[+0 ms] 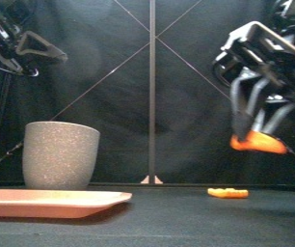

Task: Pick the tangerine then place it in the grey bowl
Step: Place tangerine in the grey bowl

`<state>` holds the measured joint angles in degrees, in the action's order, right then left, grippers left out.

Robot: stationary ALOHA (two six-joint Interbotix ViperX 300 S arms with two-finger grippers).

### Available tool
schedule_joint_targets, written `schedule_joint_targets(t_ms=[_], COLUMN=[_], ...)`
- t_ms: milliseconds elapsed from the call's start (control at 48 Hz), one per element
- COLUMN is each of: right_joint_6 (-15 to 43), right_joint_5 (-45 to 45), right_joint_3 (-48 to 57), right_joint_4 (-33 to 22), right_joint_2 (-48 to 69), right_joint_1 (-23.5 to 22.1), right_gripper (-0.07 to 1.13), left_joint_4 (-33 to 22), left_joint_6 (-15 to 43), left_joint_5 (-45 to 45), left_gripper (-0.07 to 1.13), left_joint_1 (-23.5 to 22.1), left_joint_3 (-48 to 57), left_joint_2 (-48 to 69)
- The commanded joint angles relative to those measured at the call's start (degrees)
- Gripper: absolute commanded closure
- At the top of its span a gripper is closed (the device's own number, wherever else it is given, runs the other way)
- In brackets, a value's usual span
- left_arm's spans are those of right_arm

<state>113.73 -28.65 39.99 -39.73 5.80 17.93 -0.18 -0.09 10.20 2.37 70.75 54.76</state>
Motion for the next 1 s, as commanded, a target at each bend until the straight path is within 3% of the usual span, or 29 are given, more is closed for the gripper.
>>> schedule_joint_targets(t_ms=[21, 167, 375, 646, 1000], right_joint_6=[-0.53, -0.35, -0.18, -0.44, -0.88], right_joint_5=[2.11, 8.53, 18.9, 27.51, 30.23], right_joint_3=[-4.22, -7.65, -12.57, -23.73, -34.63], right_joint_4=[-9.32, -20.57, -32.52, -38.32, -42.19], right_joint_2=[2.11, 0.97, -3.87, -13.01, -21.88], right_joint_1=[-4.92, -11.34, -17.84, -22.32, -22.5], right_gripper=[0.38, 0.38, 0.38, 0.38, 0.36], left_joint_4=[0.0, -0.09, 0.0, 0.0, 0.26], left_joint_6=[0.09, 0.26, 0.26, 0.26, 0.35], left_joint_5=[0.44, 0.44, 0.53, 0.53, 0.53], left_gripper=[0.97, 0.97, 0.97, 0.97, 0.97], left_joint_1=[0.0, 0.09, 0.26, 0.62, 0.53], left_joint_3=[-0.79, -0.79, -0.79, -0.7, -0.35], left_joint_2=[-0.18, -0.18, -0.18, -0.18, -0.18])
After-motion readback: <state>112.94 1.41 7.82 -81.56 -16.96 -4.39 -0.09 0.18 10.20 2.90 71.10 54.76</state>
